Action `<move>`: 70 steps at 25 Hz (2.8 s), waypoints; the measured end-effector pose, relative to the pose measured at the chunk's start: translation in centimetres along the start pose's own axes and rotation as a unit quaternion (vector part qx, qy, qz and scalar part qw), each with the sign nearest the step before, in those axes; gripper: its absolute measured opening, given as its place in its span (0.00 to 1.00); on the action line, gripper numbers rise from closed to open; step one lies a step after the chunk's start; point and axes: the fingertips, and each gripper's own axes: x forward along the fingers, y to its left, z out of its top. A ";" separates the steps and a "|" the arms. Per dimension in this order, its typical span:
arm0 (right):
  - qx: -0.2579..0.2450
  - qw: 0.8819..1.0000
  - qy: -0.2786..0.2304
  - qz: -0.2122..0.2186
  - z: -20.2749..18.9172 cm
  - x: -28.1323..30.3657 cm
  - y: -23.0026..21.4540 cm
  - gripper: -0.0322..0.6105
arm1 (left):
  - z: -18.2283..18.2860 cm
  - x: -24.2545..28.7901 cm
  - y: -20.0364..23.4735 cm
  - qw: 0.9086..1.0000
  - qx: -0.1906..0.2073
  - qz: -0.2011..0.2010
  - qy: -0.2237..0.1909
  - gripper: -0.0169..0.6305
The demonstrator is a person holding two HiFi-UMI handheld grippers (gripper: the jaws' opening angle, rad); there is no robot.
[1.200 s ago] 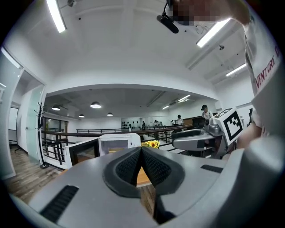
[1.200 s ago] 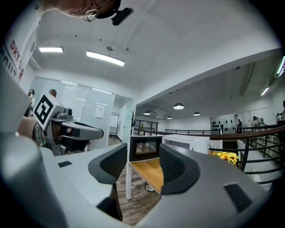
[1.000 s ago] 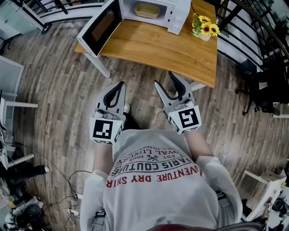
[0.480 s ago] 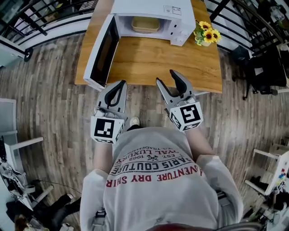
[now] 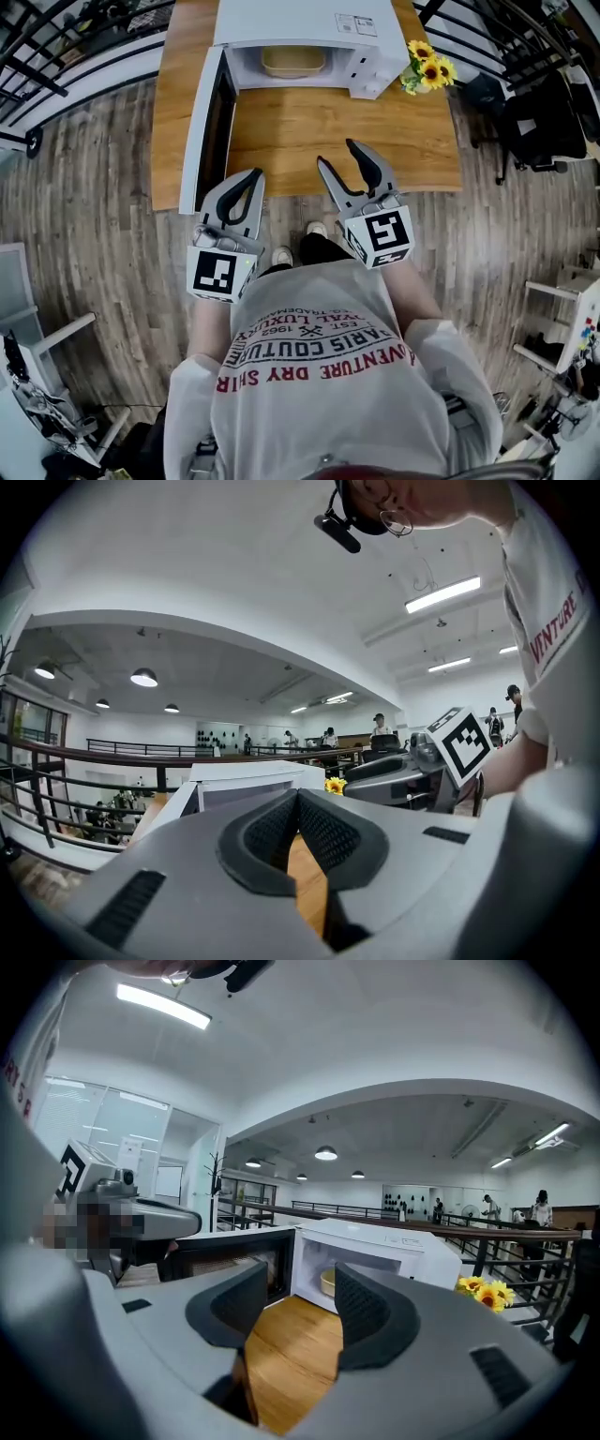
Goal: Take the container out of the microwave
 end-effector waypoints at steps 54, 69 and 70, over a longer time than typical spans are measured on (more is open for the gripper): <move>-0.354 0.862 0.279 0.232 -12.9 26.6 -8.3 0.12 | -2.2 15.5 7.4 0.994 -0.058 0.064 0.061 0.05; -0.228 0.926 0.234 0.191 -10.9 16.3 -5.2 0.11 | -0.9 11.3 1.8 0.999 -0.019 0.000 0.049 0.05; -0.220 0.930 0.228 0.185 -10.6 15.5 -5.0 0.11 | -0.7 10.9 1.4 0.999 -0.016 -0.005 0.047 0.05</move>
